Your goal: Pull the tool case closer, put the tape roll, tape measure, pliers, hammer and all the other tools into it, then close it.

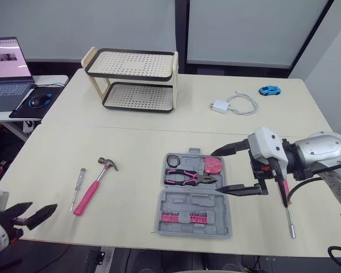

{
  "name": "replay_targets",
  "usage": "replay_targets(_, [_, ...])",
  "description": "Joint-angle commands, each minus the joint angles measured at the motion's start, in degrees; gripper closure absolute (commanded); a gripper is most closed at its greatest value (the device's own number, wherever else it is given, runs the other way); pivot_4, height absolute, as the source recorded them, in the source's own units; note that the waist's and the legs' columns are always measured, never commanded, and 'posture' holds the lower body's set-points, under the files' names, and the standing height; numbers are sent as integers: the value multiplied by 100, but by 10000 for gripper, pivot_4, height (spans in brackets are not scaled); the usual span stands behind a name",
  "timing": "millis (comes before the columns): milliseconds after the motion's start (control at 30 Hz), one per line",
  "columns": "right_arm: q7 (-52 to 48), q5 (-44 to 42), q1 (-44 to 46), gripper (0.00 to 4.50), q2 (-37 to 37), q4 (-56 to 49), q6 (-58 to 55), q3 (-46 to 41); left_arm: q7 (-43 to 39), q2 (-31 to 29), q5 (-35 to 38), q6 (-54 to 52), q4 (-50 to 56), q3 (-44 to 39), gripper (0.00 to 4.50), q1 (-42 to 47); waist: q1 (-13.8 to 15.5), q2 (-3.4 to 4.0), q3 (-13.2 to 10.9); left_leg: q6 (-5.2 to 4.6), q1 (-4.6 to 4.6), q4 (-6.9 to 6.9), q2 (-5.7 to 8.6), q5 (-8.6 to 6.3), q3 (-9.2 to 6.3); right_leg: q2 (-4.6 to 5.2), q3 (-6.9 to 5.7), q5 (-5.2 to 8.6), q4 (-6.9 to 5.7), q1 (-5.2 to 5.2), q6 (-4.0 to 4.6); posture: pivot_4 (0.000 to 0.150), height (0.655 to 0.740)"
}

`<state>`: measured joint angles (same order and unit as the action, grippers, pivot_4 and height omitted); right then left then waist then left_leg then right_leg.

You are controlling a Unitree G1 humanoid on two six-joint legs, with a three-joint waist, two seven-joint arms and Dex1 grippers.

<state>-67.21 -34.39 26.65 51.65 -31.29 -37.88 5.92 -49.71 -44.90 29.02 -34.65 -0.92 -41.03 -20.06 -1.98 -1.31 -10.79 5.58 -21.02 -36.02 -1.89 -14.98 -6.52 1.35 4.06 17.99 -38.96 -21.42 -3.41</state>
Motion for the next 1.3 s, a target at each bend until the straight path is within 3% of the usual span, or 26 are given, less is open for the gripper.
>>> replay_targets(33, [33, 61, -34, 271, 36, -151, 126, -38, 287, 92, -87, 108, -62, 169, 0, 267, 3, -2, 1, 0, 0, -1, 0, 0, 1, 0, 1, 0, 0, 0, 0, 1500, 7350])
replay_targets(400, [42, 156, -279, 271, 109, -260, 167, -93, 1429, 464, -813, 267, -947, 1326, 0, 1686, 11, -3, 2, 0, 0, -1, 1, 0, 0, 0, 0, -2, -1, 1, -2, 1500, 7350])
replay_targets(700, [27, 236, -336, 271, 156, -279, 235, -73, 1647, 615, -1172, 380, -1700, 1949, 0, 2402, 11, -1, 3, 0, 0, -1, 2, 0, -2, 0, -1, -3, -2, 2, -3, 1500, 7350])
replay_targets(800, [41, 231, -366, 0, 193, -298, 225, -113, 1571, 608, -1270, 339, -1785, 2129, 5935, 2357, 10, 8, 8, 0, 1, -1, 3, 0, -2, 0, 0, -3, -3, 3, -4, 1500, 7350])
replay_targets(1200, [154, 219, -401, 0, 269, -301, 202, -160, 1564, 605, -1293, 151, -1841, 2116, 41786, 2243, 10, 45, 29, 0, 4, -1, 7, 0, 0, 3, 2, -4, -3, 5, -5, 1500, 7350])
replay_targets(1300, [201, 191, -408, 0, 248, -310, 185, -186, 1501, 490, -1200, 243, -1555, 1897, 42909, 2095, 9, 45, 29, 0, 5, -1, 7, 0, 0, 3, 2, -4, -3, 5, -5, 1500, 7350])
